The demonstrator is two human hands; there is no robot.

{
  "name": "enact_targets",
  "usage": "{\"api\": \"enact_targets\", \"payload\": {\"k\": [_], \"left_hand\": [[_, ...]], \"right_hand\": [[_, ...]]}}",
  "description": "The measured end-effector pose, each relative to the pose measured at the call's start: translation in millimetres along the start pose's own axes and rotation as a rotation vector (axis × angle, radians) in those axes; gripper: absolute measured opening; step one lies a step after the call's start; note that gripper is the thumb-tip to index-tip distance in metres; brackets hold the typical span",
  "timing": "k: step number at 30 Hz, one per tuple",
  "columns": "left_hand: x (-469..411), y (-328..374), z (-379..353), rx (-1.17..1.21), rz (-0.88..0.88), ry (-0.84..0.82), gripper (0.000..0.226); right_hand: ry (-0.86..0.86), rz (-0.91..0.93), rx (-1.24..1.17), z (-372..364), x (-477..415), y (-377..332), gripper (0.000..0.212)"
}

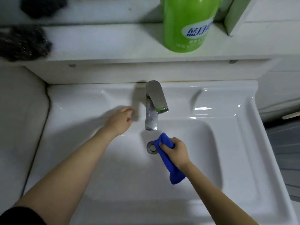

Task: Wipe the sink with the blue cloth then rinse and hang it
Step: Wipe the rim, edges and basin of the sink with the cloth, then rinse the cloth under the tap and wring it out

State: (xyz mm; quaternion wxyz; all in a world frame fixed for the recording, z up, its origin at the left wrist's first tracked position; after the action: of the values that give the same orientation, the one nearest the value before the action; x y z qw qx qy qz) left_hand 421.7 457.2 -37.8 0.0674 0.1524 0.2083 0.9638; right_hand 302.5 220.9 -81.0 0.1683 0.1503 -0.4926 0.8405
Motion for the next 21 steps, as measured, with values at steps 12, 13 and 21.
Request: {"api": "enact_targets", "payload": {"k": [12, 13, 21], "left_hand": [[96.5, 107.9, 76.2, 0.969, 0.184, 0.260, 0.015], [95.9, 114.3, 72.6, 0.963, 0.194, 0.244, 0.015], [66.9, 140.1, 36.8, 1.144, 0.393, 0.075, 0.015]], "right_hand": [[0.229, 0.044, -0.577, 113.0, 105.6, -60.0, 0.039], [0.246, 0.062, -0.588, 117.3, 108.6, -61.7, 0.041], [0.317, -0.038, -0.635, 115.4, 115.6, -42.9, 0.047]]}}
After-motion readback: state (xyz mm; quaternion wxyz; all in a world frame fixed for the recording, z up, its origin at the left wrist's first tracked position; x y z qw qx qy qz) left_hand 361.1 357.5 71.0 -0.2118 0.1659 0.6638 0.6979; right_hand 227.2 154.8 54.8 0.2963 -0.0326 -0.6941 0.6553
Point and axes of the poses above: each hand's wrist, its own x-axis away from the middle knuckle, its own z-axis out of the back of the hand, y = z × x, the point moved 4 cm from there along -x, towards the middle knuckle, and after that the axes turned 4 degrees about y, right-handed, at the moved point
